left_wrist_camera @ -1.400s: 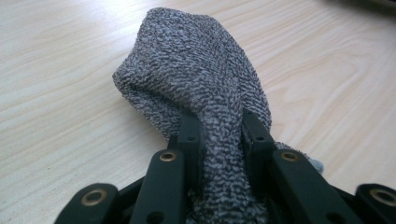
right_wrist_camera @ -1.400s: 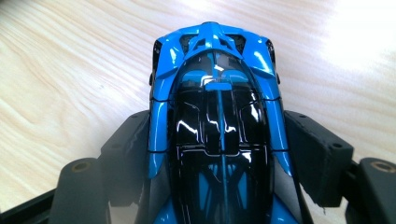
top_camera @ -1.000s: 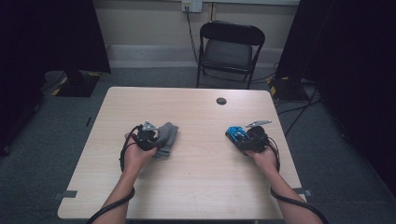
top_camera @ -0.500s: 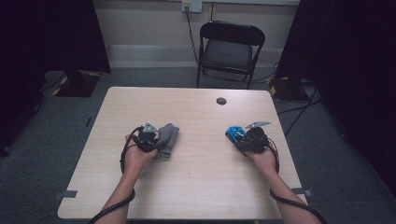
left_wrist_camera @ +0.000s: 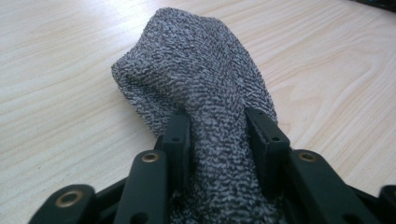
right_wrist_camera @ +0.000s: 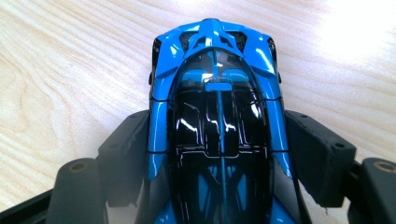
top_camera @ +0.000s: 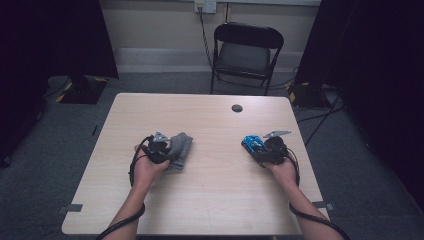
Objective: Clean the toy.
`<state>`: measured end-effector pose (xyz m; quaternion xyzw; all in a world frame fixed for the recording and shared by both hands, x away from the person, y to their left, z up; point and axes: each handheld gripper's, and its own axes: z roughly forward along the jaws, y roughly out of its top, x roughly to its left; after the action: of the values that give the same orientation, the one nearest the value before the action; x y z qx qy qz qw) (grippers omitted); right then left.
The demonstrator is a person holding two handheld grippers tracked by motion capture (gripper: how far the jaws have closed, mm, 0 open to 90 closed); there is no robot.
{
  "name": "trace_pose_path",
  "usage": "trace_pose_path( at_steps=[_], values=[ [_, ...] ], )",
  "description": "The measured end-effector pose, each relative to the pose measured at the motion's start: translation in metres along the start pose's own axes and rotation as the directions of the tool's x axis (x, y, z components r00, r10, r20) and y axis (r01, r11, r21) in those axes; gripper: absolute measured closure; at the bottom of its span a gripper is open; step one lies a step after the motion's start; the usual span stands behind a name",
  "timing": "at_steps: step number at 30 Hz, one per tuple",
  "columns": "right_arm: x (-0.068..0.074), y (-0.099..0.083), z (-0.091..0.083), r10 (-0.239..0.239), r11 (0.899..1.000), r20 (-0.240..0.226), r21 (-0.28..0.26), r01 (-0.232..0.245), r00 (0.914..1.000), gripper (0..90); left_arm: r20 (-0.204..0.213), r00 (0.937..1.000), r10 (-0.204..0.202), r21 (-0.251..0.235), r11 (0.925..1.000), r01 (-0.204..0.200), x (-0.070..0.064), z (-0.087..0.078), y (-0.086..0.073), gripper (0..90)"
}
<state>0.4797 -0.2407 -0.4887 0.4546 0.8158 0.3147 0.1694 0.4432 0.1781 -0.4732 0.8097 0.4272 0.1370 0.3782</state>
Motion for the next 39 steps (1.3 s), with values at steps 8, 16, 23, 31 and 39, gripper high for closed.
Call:
trace_pose_path(
  at_steps=[8, 16, 23, 31, 39],
  values=[
    [-0.003, 0.003, -0.003, 0.022, 1.0, -0.001, -0.02, -0.022, 0.9998, 21.0, -0.028, 0.9996, -0.005, -0.018, 0.9998, 0.004, -0.001, 0.0, 0.001, 46.1],
    [-0.006, 0.007, -0.011, 0.035, 0.999, -0.012, -0.041, -0.036, 0.9993, 18.1, -0.046, 0.999, -0.001, -0.041, 0.9991, -0.001, -0.002, -0.002, 0.004, 30.2],
    [-0.004, 0.008, -0.015, 0.022, 0.998, -0.04, -0.053, -0.024, 0.9989, 15.8, -0.042, 0.9991, -0.007, -0.031, 0.9995, 0.006, -0.003, -0.006, 0.008, 27.6],
    [0.004, 0.016, -0.021, 0.005, 0.998, -0.059, -0.064, -0.009, 0.9982, 14.7, -0.052, 0.9986, 0.006, -0.044, 0.999, -0.008, -0.005, -0.012, 0.011, 27.3],
    [0.016, 0.025, -0.022, -0.007, 0.997, -0.067, -0.072, 0.003, 0.9977, 14.5, -0.046, 0.9989, 0.013, -0.053, 0.9985, -0.015, -0.006, -0.018, 0.014, 27.2]
  ],
)
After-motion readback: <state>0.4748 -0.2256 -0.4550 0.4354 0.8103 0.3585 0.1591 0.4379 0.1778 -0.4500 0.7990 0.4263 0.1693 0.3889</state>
